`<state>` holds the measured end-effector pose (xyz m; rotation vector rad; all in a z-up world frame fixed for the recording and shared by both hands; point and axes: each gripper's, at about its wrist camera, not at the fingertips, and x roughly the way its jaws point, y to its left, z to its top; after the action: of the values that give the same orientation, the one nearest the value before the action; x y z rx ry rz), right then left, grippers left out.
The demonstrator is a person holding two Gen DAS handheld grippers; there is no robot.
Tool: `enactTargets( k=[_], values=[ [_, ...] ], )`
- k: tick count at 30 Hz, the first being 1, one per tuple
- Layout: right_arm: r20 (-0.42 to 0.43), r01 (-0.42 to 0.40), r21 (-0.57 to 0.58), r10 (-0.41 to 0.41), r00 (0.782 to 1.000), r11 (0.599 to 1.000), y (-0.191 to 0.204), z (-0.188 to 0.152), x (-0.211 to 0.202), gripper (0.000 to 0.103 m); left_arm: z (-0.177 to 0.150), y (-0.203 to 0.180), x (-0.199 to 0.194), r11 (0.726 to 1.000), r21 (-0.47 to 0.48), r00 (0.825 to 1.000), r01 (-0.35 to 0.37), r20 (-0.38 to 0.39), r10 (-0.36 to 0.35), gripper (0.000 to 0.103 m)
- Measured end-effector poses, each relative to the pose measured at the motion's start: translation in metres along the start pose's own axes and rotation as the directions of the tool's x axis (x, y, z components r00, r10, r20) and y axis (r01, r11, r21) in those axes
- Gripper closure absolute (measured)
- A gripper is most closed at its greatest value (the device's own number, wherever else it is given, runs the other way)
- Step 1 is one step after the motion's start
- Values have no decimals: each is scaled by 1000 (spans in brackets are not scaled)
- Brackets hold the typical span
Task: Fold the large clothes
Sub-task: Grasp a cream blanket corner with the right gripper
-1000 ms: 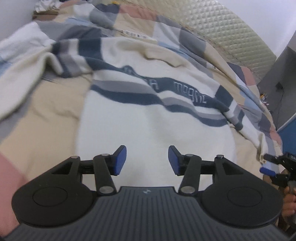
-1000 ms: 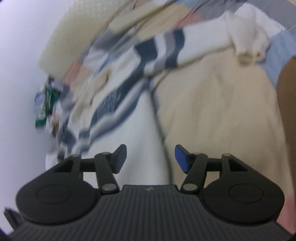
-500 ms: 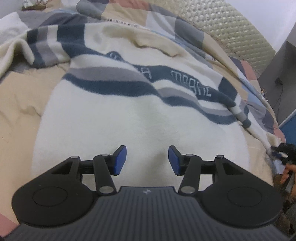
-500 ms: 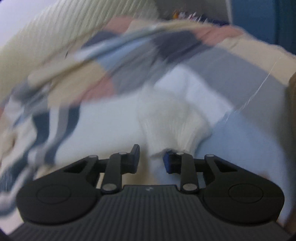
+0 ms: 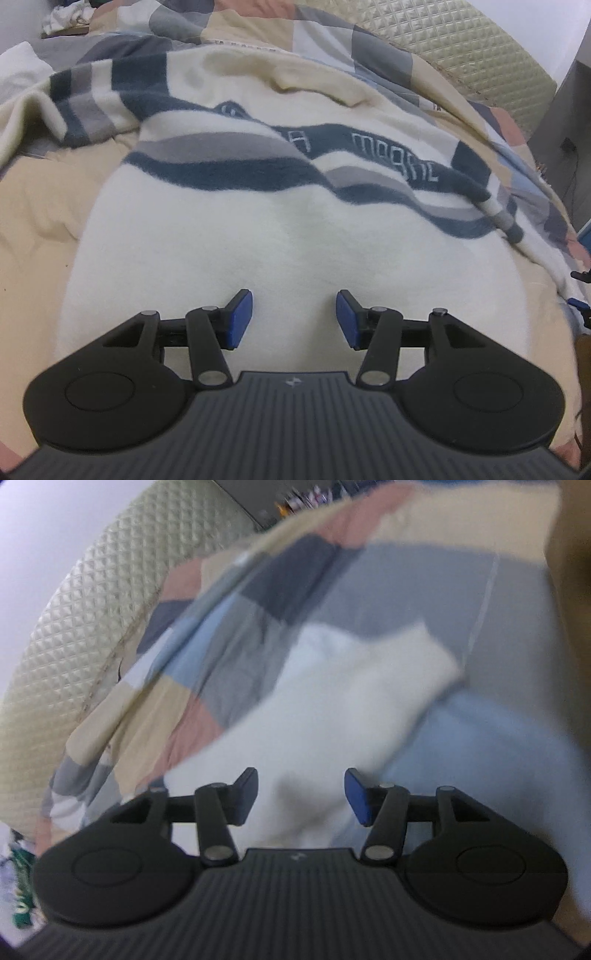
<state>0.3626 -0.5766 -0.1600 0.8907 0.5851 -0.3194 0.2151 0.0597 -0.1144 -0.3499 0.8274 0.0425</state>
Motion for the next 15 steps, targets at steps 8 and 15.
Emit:
enactTargets(
  k=[8, 15],
  values=[
    [87, -47, 134, 35, 996, 990, -13, -10, 23, 47, -7, -3, 1, 999, 40, 999, -35, 20, 34, 46],
    [224, -10, 99, -12, 974, 995, -19, 38, 53, 89, -7, -9, 5, 995, 71, 996, -71, 53, 67, 45]
  ],
)
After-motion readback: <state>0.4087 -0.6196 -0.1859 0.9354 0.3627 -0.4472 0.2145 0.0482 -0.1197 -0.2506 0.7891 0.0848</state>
